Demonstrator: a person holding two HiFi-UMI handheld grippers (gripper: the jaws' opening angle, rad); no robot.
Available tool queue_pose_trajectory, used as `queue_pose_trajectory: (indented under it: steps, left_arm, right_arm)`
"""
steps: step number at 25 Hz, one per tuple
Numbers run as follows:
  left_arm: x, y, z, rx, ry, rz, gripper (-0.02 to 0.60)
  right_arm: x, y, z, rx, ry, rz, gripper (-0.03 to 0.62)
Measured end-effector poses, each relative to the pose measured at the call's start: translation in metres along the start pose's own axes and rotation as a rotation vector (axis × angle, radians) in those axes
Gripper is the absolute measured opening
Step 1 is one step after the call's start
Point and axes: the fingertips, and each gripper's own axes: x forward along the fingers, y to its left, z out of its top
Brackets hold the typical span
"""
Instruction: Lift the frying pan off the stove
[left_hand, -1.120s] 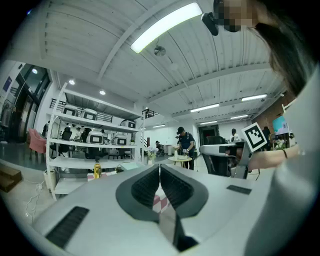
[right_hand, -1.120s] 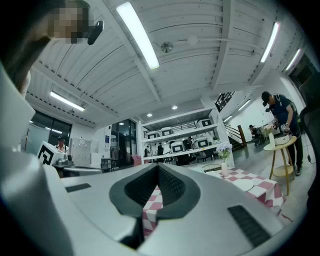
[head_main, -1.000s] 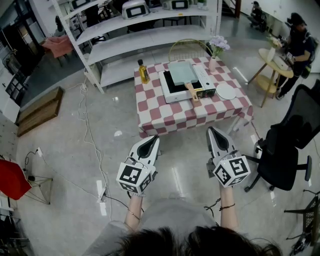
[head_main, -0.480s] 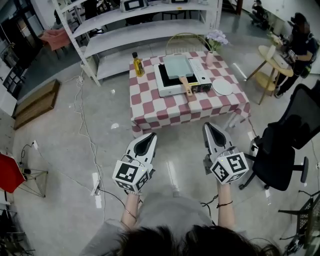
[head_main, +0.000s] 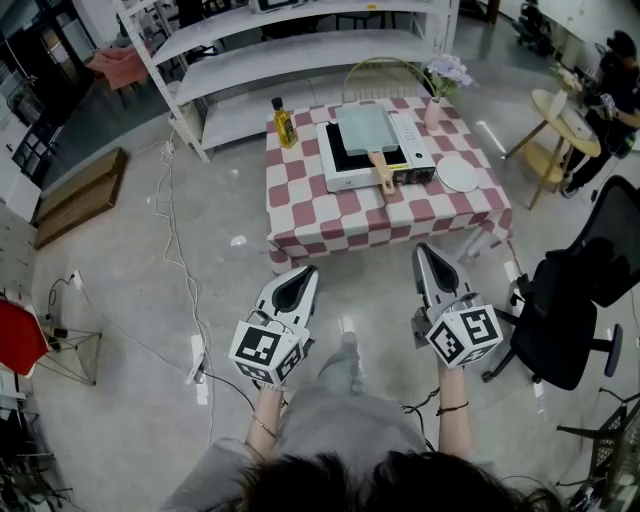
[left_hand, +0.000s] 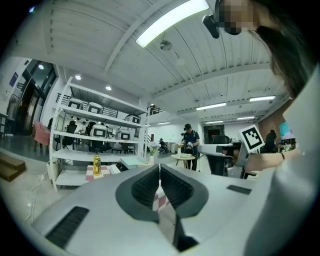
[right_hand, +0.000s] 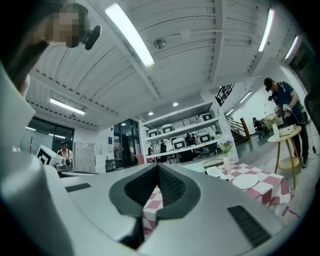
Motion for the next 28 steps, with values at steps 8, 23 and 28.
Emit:
queue_pose_trajectory:
  steps: [8,23,28]
  left_arm:
    - [0.040,0.023,0.005,-0.004,-0.010,-0.013,0.031]
    - [0.129,0.056,0.012,-0.011,0.000,-0.103,0.031]
    - [0.152,0.068,0.011,-0.015,0.000,-0.122,0.031]
  right_arm:
    - [0.034,-0.026,-0.002,0.001,0.005,-0.012,0.021]
    - [0.096,-0.077,0.001,0.020,0.005,-0.059,0.021]
    - [0.115,-0.090,-0.002,0.020,0.013,-0.067,0.021]
